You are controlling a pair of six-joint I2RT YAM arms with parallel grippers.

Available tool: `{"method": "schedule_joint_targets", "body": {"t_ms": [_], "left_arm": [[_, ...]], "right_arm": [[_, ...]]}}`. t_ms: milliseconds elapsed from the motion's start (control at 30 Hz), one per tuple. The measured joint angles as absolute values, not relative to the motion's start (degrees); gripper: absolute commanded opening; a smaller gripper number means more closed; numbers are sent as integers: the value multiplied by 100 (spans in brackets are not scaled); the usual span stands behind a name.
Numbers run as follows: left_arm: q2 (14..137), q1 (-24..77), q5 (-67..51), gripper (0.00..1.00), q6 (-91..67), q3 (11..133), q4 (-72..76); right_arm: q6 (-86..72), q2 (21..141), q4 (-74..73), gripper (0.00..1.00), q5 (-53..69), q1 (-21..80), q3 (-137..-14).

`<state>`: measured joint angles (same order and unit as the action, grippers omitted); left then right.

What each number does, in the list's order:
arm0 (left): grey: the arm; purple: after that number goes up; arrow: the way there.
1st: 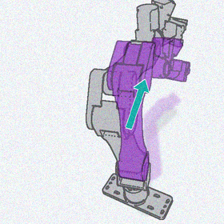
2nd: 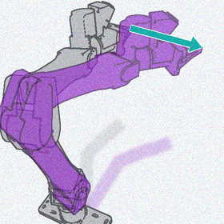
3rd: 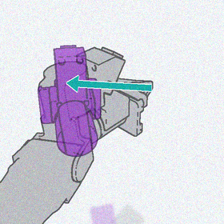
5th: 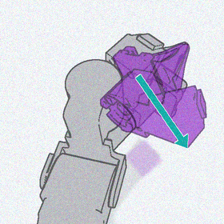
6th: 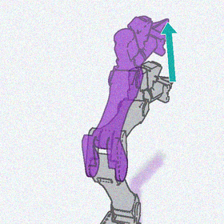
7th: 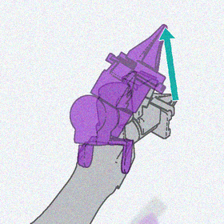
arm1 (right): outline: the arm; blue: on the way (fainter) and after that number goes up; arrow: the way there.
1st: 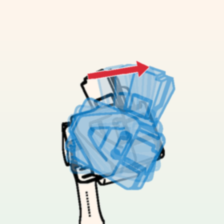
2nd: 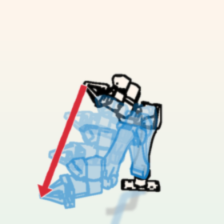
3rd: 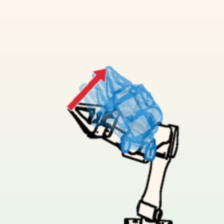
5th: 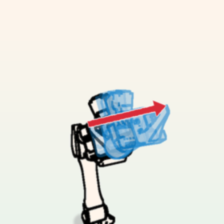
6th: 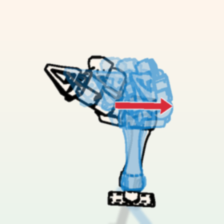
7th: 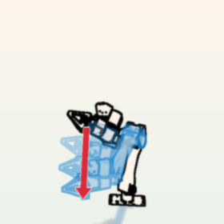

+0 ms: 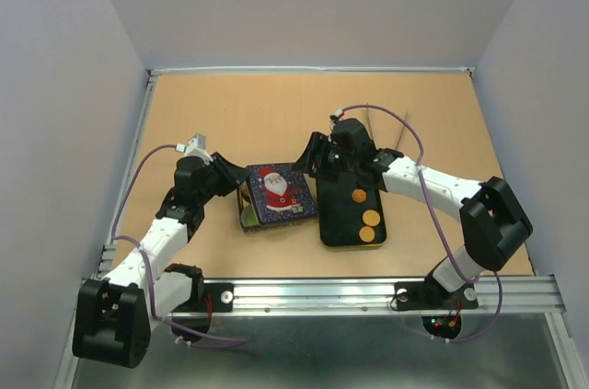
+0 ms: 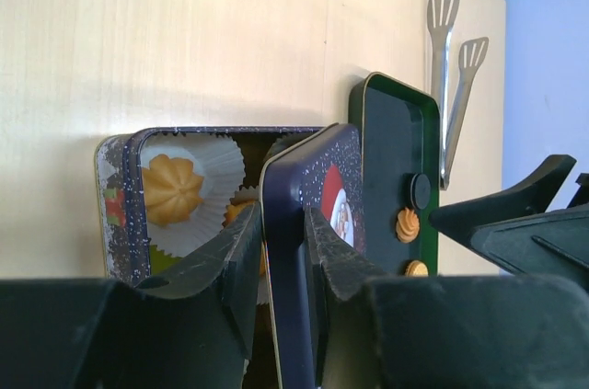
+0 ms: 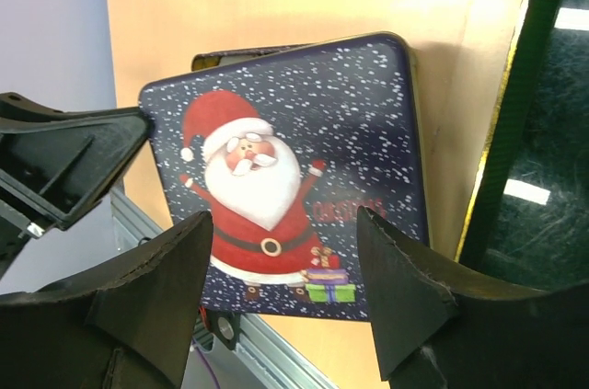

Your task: Pack the cookies

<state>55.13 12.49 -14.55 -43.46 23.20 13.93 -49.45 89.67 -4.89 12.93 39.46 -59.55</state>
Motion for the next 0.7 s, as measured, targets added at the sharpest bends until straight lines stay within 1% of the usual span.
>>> {"method": "schedule_joint_targets", "body": {"t_ms": [533,700], "left_arm": [[5730,523,-2185,12,-4023,2359,1304],[5846,434,-2206,12,-4021,2359,1306]], "right_arm": [[-4877,8986,-602,70,1286,3935,-5955],[-4814,9271,-602,69,1326,3933,-5955]]}}
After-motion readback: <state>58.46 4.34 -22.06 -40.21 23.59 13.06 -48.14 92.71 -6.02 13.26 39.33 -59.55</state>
